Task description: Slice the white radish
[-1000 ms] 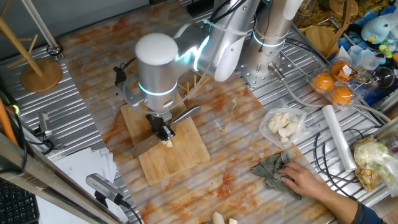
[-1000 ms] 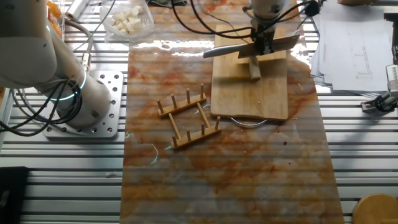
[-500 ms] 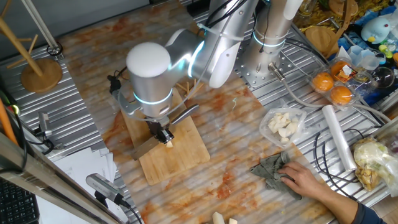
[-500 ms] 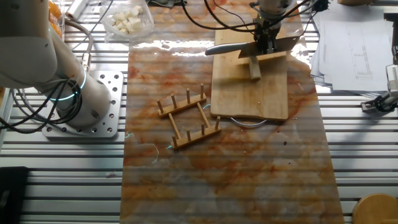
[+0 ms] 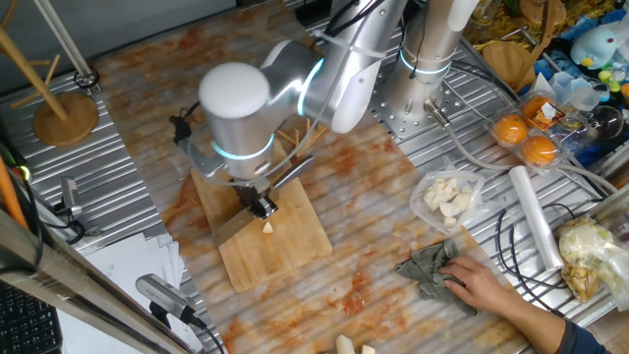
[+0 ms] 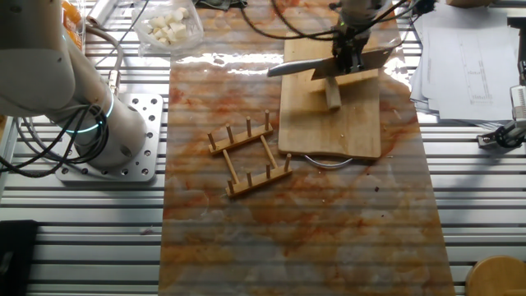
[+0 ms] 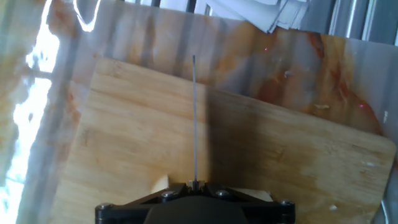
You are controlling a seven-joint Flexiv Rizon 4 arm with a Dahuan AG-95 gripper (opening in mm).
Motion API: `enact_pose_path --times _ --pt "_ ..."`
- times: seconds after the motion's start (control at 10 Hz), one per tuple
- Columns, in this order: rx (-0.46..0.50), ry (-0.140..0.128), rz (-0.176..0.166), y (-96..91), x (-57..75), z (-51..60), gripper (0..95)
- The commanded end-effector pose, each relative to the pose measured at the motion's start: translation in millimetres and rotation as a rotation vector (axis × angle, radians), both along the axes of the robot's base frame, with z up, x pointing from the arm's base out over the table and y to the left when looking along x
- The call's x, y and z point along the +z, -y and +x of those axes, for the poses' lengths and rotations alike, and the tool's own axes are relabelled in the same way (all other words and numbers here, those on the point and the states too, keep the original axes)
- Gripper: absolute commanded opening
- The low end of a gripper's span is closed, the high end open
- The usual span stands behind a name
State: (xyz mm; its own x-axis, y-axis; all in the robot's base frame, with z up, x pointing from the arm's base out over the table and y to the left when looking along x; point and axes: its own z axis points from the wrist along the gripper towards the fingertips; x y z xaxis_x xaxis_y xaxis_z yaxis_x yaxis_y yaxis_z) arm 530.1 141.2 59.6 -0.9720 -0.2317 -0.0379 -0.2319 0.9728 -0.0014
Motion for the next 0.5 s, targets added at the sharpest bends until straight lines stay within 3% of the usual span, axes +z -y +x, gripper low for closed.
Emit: enact_pose_path --times 0.1,0.4,0.5 --pt "-0.003 0.011 0.003 -2.4 -0.1 2.0 0.0" --pt "-0.026 0.042 -0.005 -13.0 -17.7 14.7 0.0" --pt "-0.031 0.040 -0.016 -15.9 -15.3 17.8 0.0"
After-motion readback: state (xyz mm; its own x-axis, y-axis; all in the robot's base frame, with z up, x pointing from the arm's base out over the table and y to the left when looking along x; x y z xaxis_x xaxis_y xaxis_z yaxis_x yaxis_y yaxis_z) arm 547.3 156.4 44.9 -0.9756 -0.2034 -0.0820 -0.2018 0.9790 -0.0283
